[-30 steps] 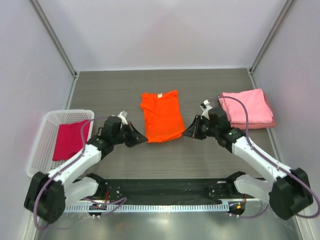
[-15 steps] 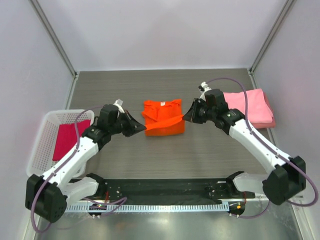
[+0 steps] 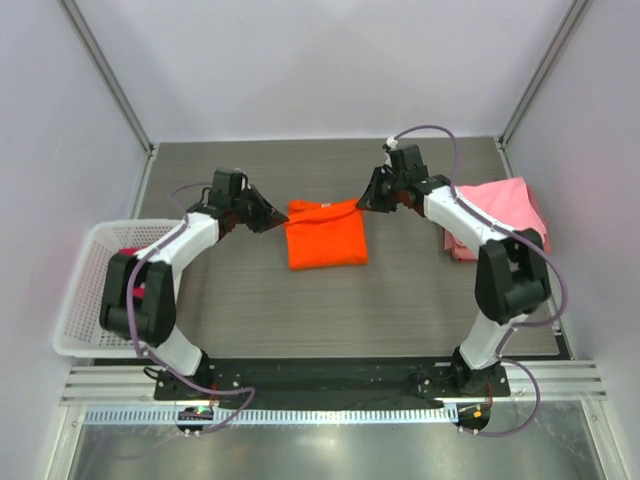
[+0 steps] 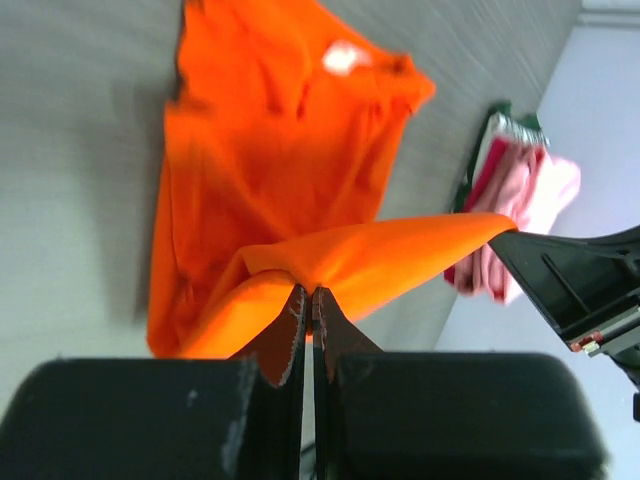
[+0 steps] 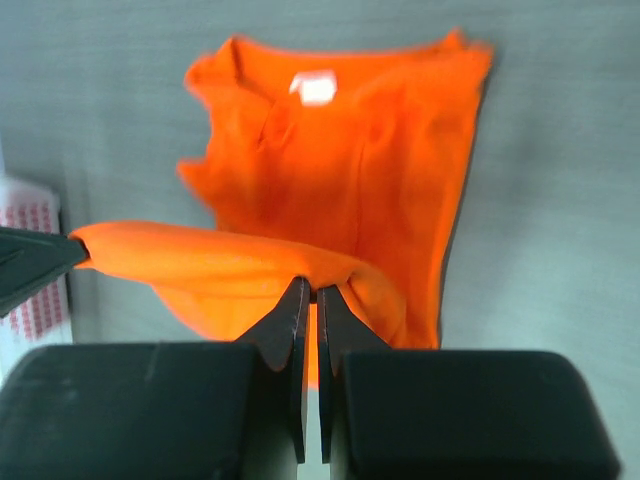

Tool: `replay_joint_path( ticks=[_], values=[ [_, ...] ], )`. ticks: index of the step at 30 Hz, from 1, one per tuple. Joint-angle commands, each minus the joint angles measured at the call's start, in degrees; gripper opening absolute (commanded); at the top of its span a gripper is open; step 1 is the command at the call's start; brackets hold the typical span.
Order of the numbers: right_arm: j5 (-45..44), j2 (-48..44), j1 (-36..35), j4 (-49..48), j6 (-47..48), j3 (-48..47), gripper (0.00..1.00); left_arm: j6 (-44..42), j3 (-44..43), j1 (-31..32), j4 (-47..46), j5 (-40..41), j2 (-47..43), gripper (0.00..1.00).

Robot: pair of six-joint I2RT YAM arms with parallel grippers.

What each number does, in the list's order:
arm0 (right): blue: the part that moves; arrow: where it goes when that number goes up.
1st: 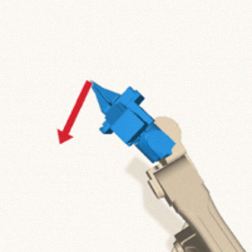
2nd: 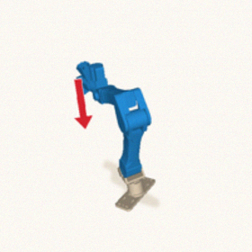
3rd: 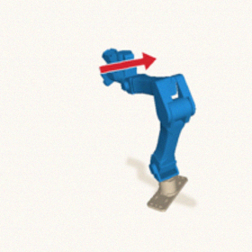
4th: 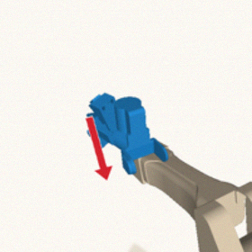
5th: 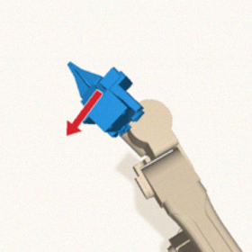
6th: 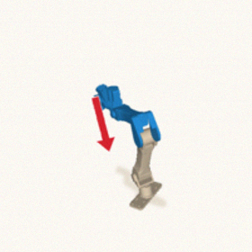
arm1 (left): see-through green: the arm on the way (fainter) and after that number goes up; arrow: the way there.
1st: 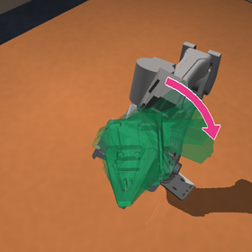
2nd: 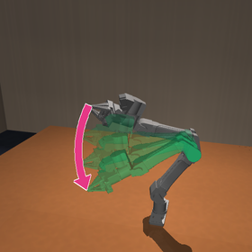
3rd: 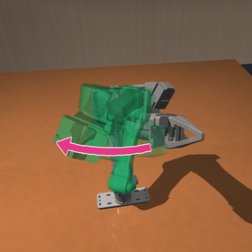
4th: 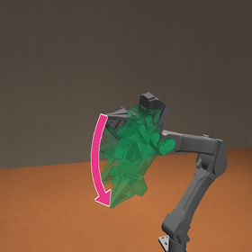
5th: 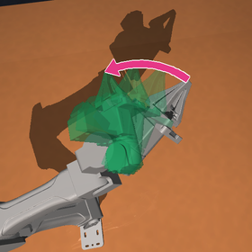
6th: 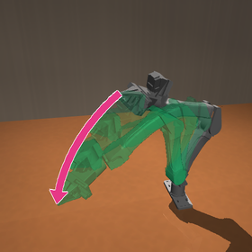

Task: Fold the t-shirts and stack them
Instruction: Fold the tshirt, then neatly place the folded tshirt to the corner

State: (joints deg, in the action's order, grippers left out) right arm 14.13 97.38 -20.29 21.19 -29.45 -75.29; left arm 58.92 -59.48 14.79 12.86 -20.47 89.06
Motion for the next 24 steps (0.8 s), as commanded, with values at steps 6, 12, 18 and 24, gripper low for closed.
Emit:
replay_joint_path(
  ticks=[6,12,18,24],
  values=[
    [2.56,19.05,5.35,-12.82,-3.50,-14.18,0.01,0.94,-18.63,-3.54,-10.66,-3.86,22.90,0.06],
    [0.29,19.35,5.62,-16.53,-2.54,-11.92,0.71,-3.18,-23.67,-3.45,-7.34,-2.21,25.82,0.76],
    [2.03,13.71,5.70,-20.40,0.09,-1.71,0.69,-8.55,-16.29,-2.40,-6.36,2.62,19.15,0.79],
    [5.55,17.66,5.62,-20.93,-0.43,-1.53,0.63,-10.13,-15.57,-1.60,-6.27,2.63,22.99,0.76]
  ],
)
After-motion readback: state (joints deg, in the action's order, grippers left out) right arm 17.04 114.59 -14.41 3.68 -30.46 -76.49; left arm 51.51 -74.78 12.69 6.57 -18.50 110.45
